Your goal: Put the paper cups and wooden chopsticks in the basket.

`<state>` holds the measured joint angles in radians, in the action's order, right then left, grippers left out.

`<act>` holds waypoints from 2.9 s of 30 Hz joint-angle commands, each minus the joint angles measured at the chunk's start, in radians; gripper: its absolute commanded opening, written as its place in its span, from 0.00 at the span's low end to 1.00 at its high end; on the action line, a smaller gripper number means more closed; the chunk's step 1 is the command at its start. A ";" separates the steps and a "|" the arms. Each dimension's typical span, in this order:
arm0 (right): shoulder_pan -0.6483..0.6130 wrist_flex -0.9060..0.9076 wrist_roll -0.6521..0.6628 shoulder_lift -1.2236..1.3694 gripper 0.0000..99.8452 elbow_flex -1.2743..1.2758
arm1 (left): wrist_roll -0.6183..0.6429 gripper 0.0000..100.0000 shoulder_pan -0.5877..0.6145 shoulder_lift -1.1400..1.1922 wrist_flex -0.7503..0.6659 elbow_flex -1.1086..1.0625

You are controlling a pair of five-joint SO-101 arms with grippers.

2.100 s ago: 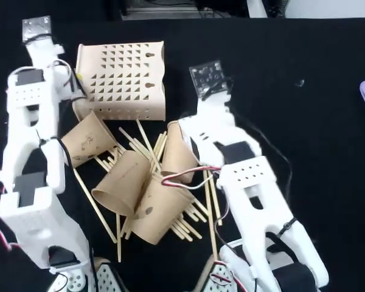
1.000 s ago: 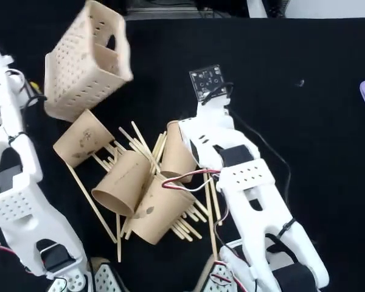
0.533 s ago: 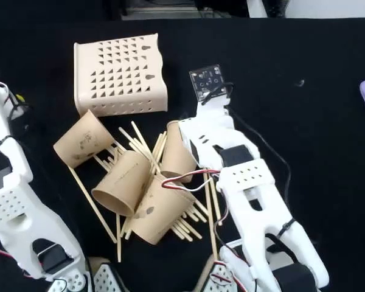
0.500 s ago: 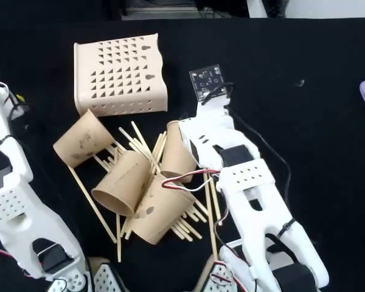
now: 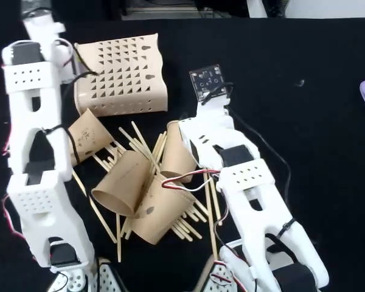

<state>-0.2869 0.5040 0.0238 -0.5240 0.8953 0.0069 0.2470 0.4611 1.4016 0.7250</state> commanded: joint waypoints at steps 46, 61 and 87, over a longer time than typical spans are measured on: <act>-0.017 -0.026 -0.005 0.002 0.17 -0.007 | 0.006 0.22 0.395 0.358 -0.147 0.101; -0.017 -0.021 -0.005 0.002 0.17 -0.005 | 0.015 0.23 0.334 0.120 0.359 0.791; -0.017 -0.023 -0.005 0.002 0.17 -0.005 | 0.247 0.27 0.140 0.091 0.321 0.466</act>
<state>-0.2900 0.5040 0.0238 -0.5240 0.8953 0.2447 0.3959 0.5378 1.7407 1.2068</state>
